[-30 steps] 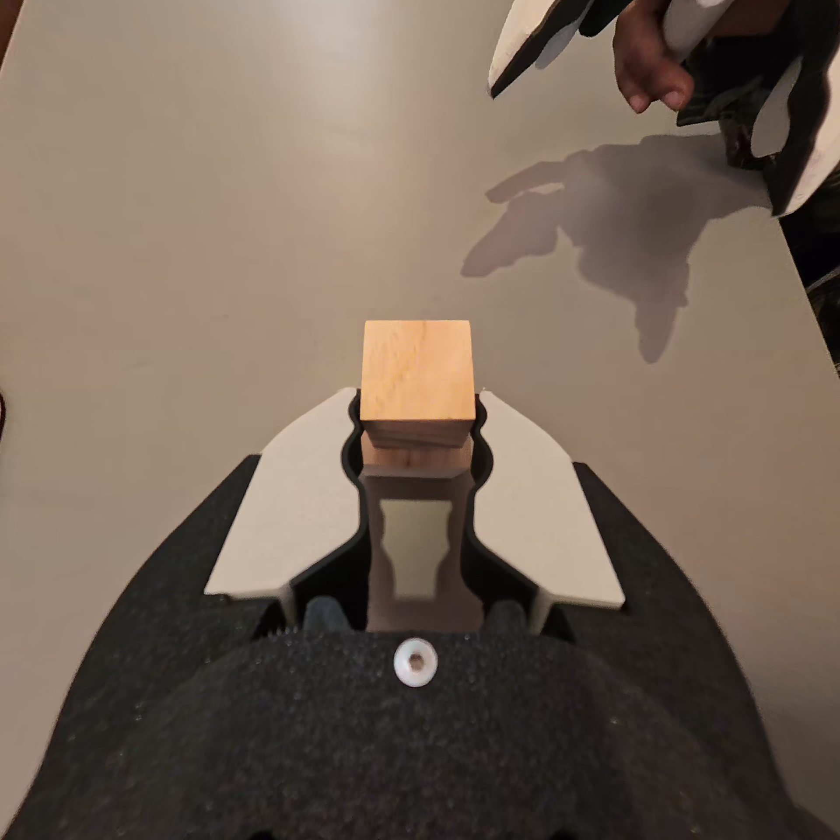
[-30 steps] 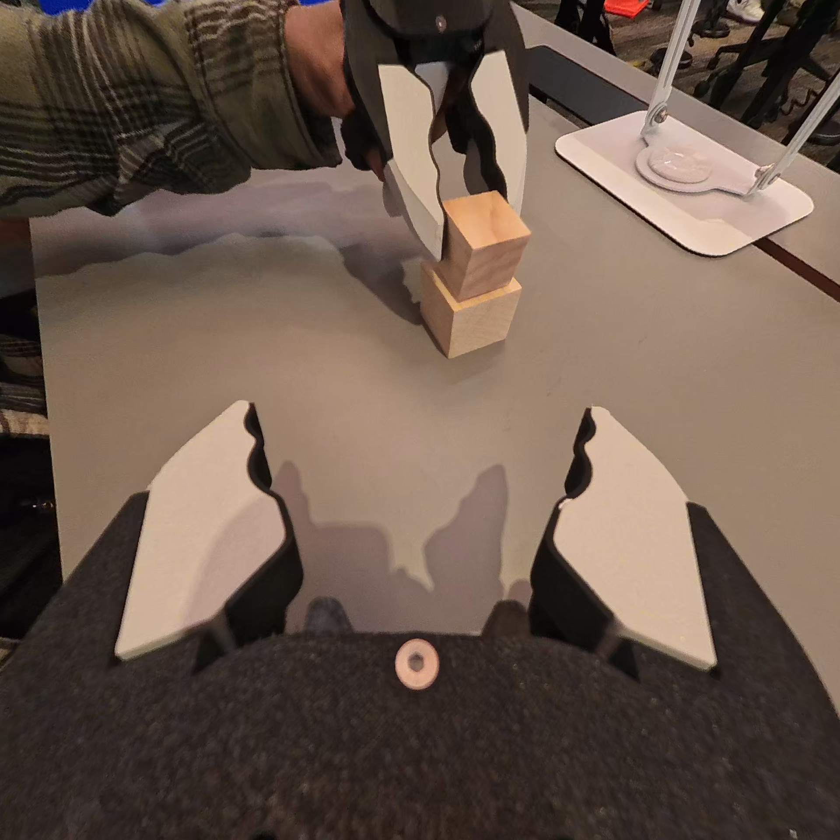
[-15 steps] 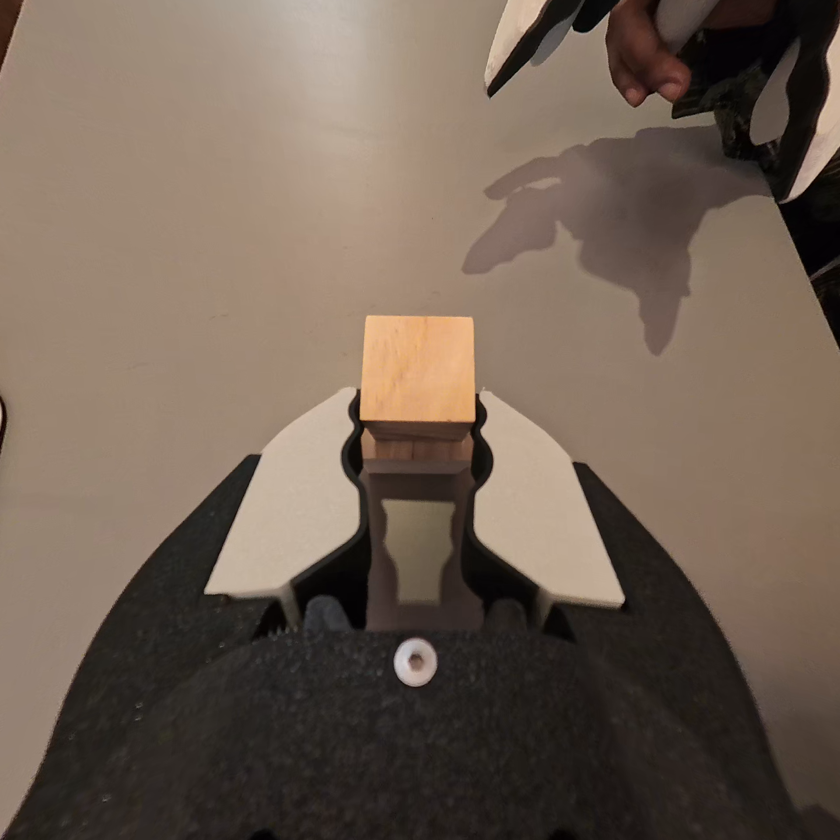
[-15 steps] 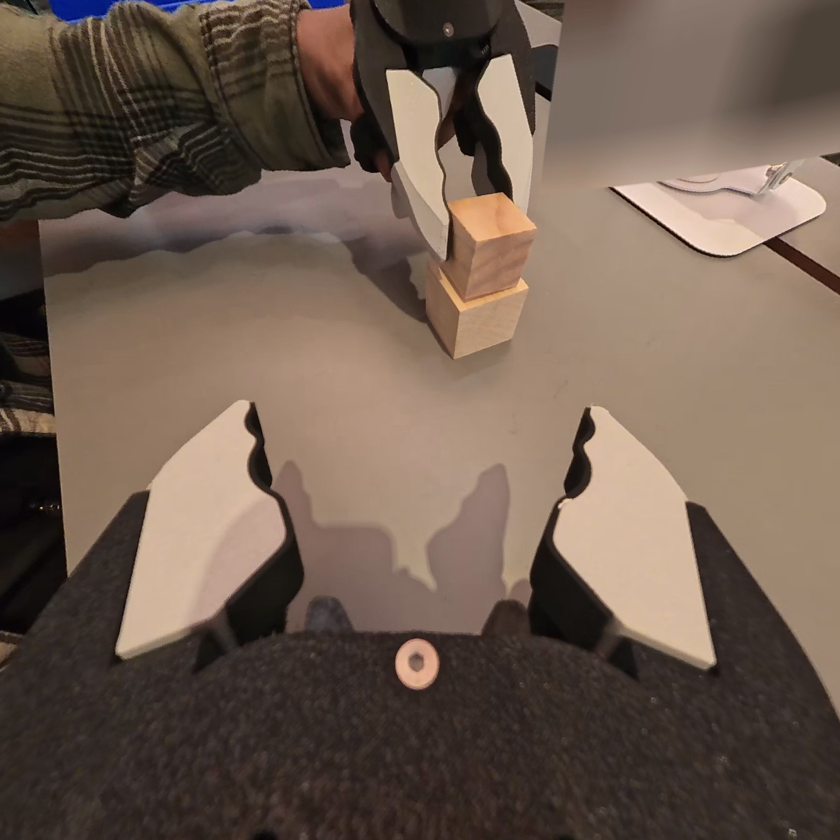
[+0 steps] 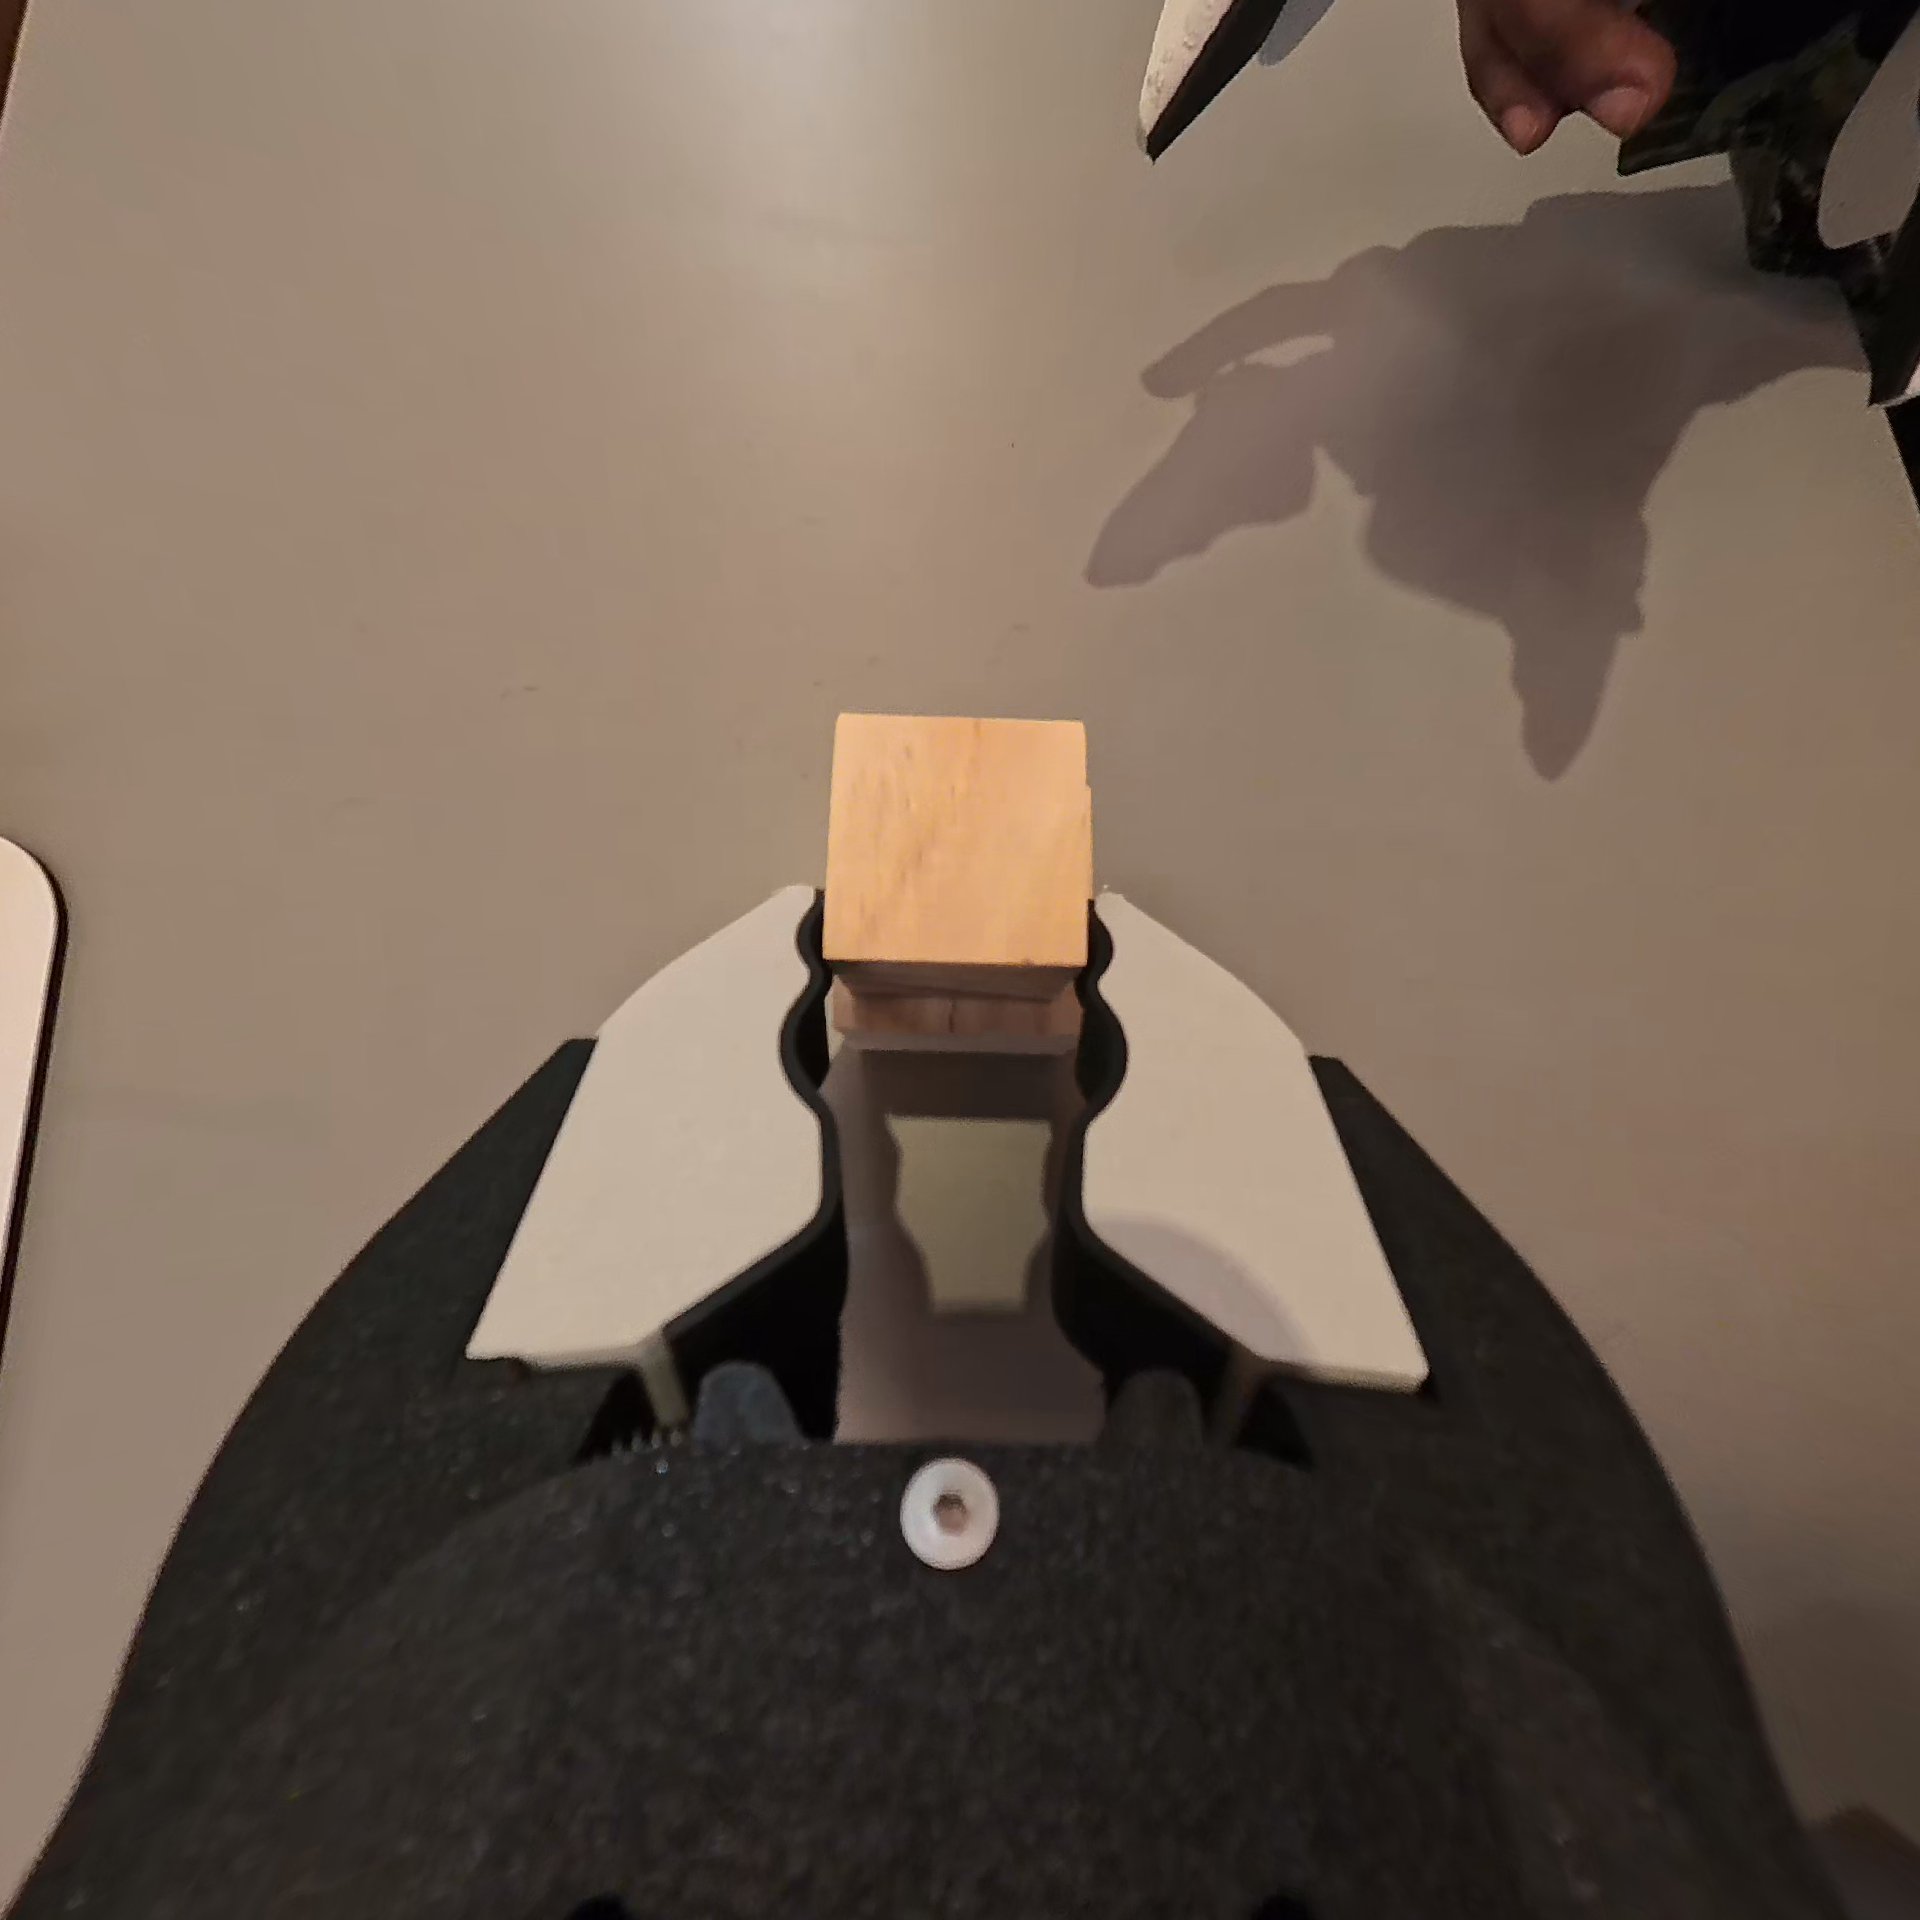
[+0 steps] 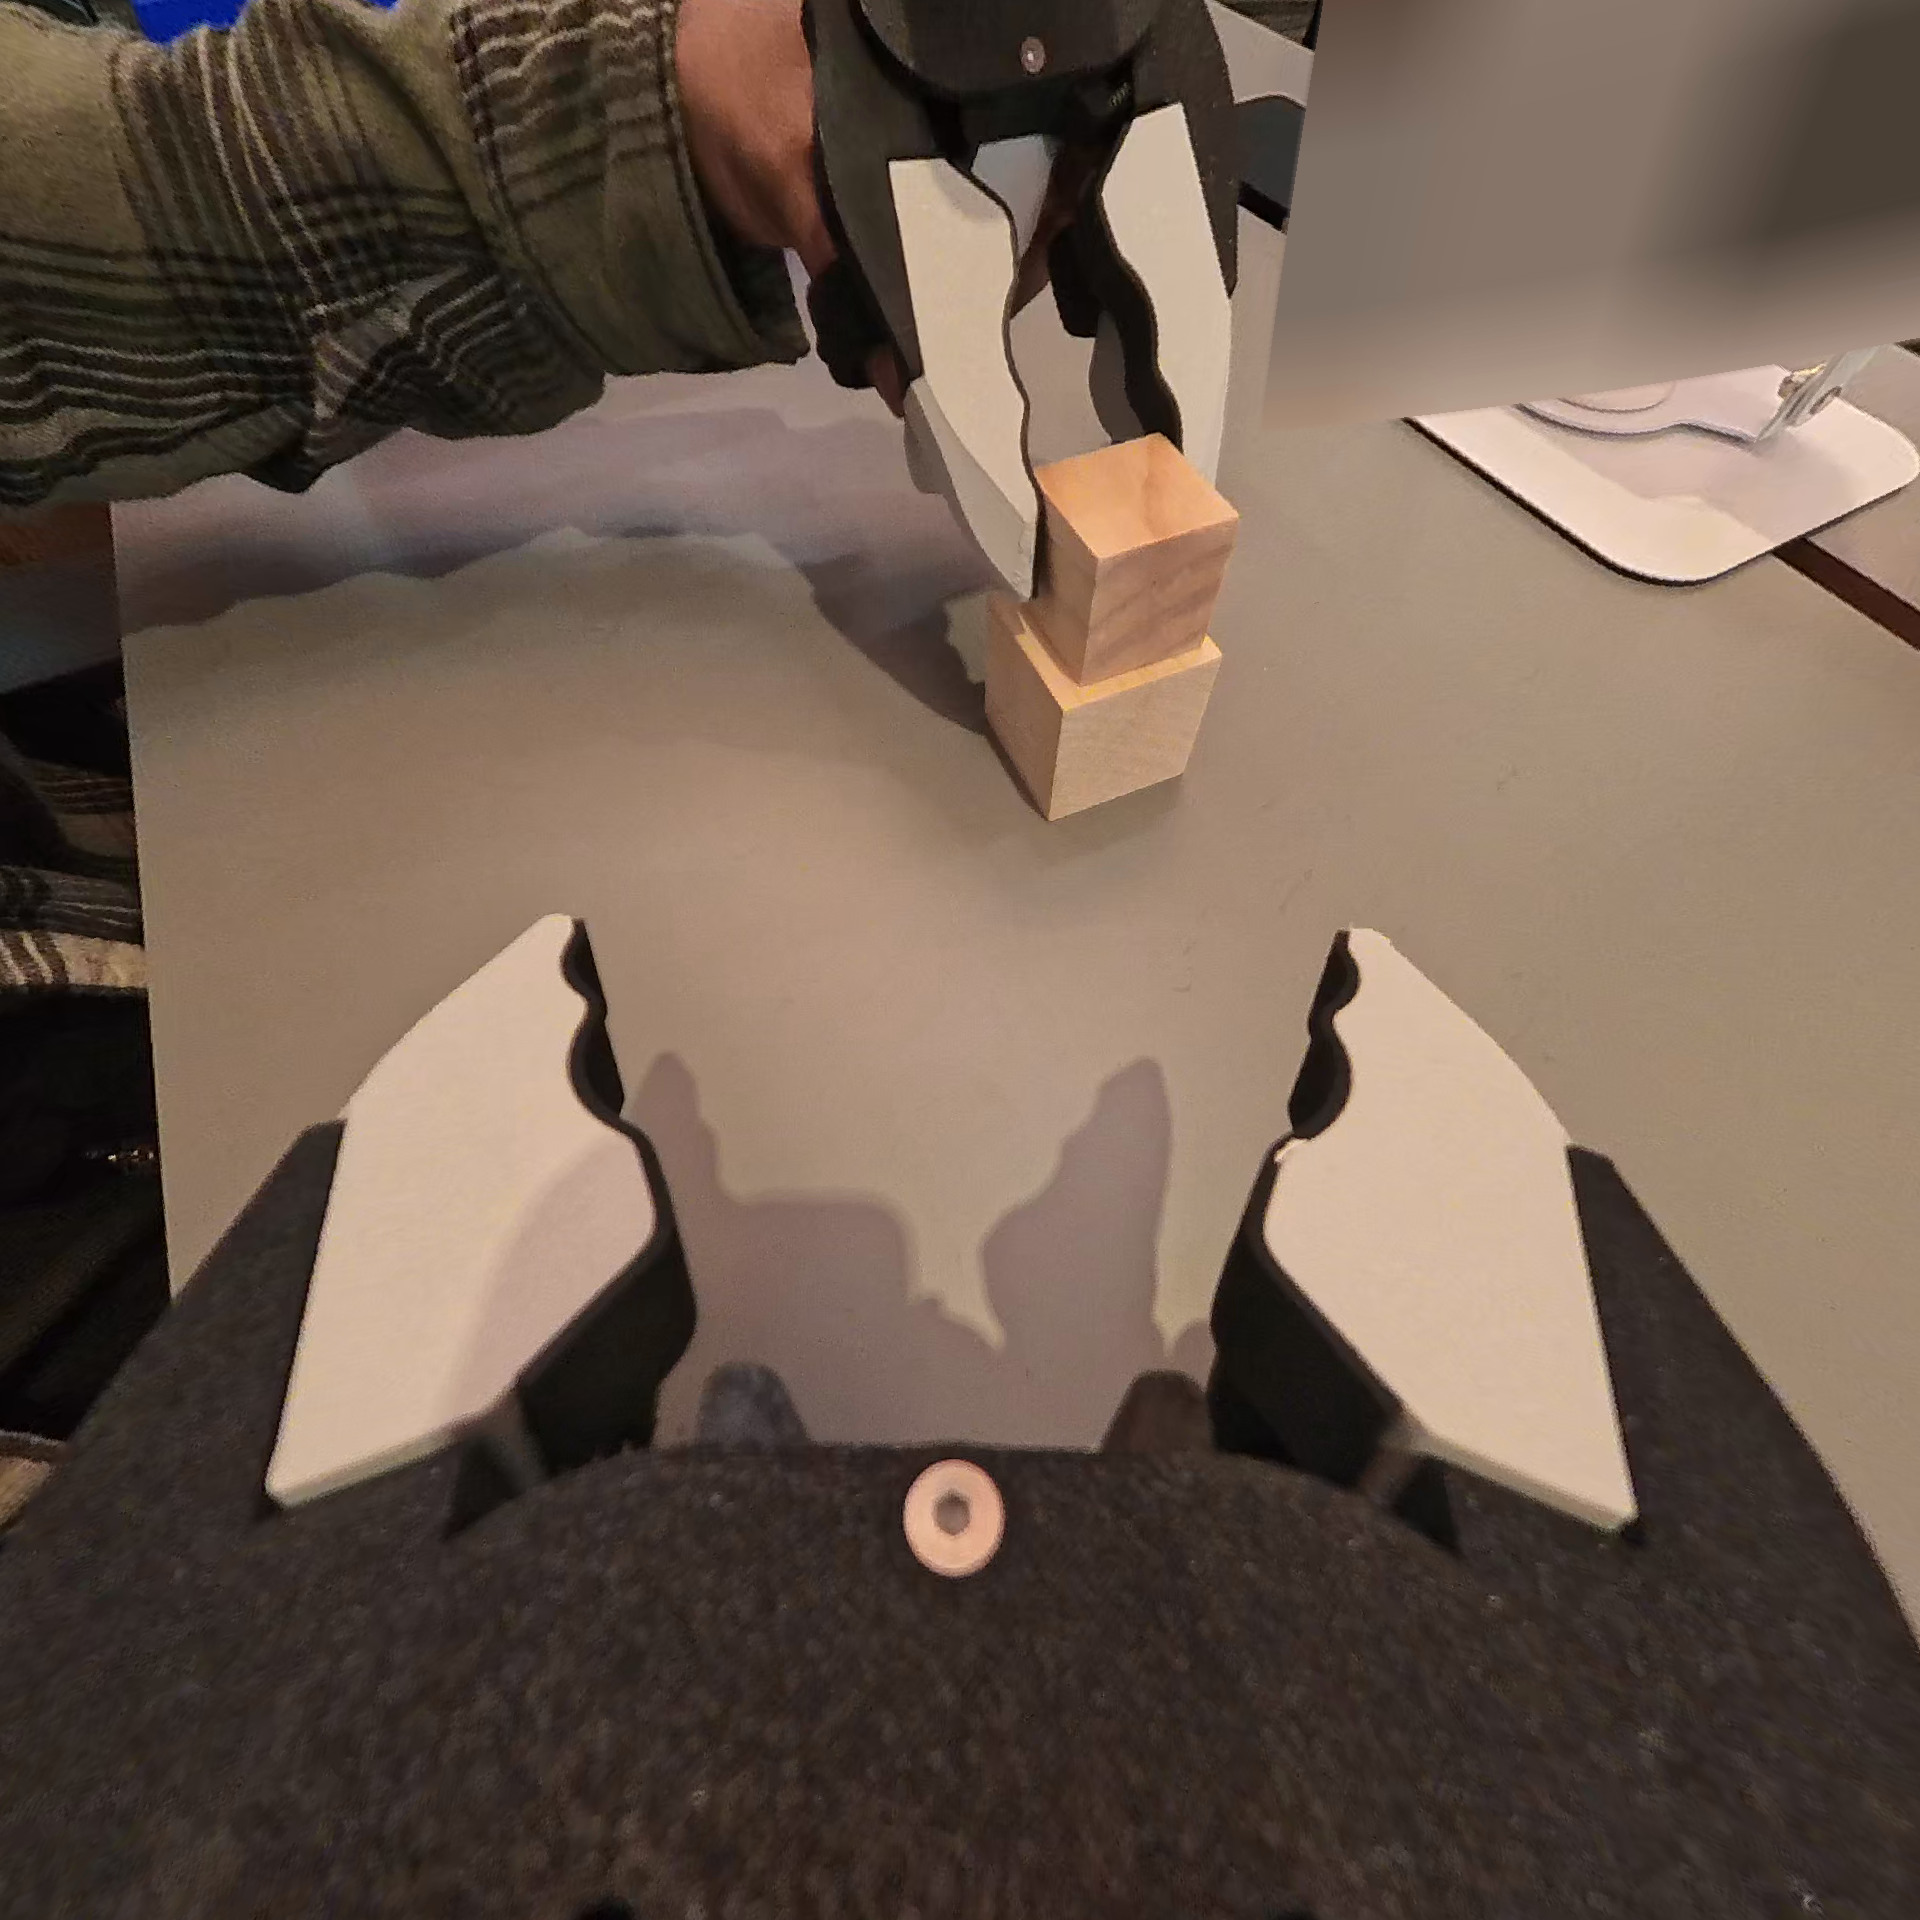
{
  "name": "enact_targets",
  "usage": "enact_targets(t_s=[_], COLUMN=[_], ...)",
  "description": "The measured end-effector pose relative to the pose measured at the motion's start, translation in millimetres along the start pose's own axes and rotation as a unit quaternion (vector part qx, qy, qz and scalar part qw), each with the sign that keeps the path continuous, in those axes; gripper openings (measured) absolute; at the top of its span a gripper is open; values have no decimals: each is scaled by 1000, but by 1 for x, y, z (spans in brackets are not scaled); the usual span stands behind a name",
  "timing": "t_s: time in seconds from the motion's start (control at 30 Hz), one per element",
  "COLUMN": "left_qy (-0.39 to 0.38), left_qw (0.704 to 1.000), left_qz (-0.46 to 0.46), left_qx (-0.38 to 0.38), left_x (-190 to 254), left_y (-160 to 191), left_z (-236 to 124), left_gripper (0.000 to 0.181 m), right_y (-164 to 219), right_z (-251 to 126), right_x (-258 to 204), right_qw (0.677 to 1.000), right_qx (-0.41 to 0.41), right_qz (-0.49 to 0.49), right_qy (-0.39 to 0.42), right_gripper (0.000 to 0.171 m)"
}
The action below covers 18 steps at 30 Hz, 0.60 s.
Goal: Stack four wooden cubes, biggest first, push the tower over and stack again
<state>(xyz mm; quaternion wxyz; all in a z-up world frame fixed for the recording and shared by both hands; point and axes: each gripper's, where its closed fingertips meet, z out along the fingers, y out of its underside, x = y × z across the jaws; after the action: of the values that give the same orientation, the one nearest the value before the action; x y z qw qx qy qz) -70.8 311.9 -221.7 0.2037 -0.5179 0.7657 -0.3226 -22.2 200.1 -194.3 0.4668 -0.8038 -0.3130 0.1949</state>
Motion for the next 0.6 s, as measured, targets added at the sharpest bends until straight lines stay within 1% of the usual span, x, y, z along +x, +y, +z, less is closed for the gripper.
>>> enact_targets(t_s=[0.3, 0.47, 0.6], left_qy=[2, -5, -46], left_qw=[1000, 1000, 998], left_qz=[-4, -16, -37], left_qx=[-14, -11, 2], left_x=[1, -1, -10], left_y=[2, 1, 2], left_z=[0, -1, -15], left_gripper=[47, 65, 87], right_y=[0, -2, -2], right_z=[0, -1, -1], right_x=[-1, 0, 0], right_qw=[1000, 1000, 1000], right_qx=[-1, 5, 5], right_qz=[0, 1, 2], right_qy=[-1, 0, 1], right_gripper=[126, 126, 127])
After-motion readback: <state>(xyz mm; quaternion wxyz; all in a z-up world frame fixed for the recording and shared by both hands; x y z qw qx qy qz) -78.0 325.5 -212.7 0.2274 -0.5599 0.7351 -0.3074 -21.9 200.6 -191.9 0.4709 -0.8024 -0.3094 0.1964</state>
